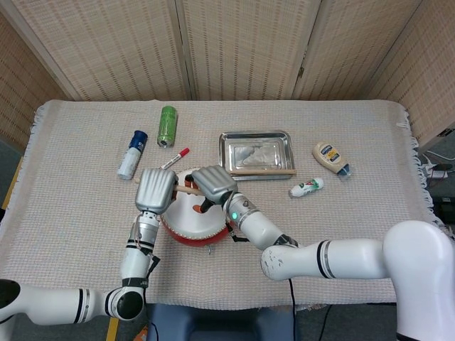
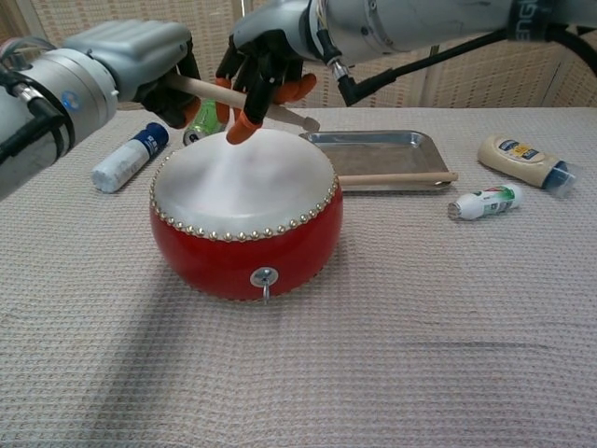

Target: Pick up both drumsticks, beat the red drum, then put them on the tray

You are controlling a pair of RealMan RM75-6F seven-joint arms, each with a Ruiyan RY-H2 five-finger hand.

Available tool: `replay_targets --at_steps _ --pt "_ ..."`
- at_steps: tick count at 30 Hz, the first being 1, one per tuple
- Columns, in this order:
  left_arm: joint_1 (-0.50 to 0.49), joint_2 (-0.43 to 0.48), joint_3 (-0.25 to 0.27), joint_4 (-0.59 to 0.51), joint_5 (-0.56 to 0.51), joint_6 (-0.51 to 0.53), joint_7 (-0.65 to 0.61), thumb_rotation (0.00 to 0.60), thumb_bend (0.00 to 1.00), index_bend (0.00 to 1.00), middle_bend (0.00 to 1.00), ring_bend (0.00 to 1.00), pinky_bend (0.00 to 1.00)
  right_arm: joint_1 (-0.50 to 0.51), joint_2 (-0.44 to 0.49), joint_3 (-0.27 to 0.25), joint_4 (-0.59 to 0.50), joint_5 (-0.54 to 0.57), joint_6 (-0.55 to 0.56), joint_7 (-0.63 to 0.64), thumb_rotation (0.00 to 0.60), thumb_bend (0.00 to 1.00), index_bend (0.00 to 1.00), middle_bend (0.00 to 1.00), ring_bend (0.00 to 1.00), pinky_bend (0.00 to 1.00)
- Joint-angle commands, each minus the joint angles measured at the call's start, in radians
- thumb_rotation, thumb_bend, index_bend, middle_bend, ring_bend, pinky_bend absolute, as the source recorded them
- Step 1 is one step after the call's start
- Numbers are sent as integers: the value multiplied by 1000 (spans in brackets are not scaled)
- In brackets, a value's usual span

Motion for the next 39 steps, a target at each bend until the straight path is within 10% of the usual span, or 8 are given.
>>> replay_targets --at_steps 1,18,26,39 --pt "-1 -4 11 8 14 9 4 600 564 906 1000 1000 1000 1 -13 2 7 3 17 1 600 254 650 620 944 1000" --pt "18 6 51 -16 101 24 -25 600 486 693 951 935 1000 -29 -69 24 52 -44 44 28 600 274 1000 860 1000 1000" --pt "29 19 65 -40 137 29 -24 600 402 335 634 656 973 -48 -78 29 65 -79 33 41 600 284 1000 875 1000 1000" --pt "34 42 53 -65 108 -7 -31 600 309 32 171 208 493 -65 -75 36 59 -105 35 41 600 301 1000 898 1000 1000"
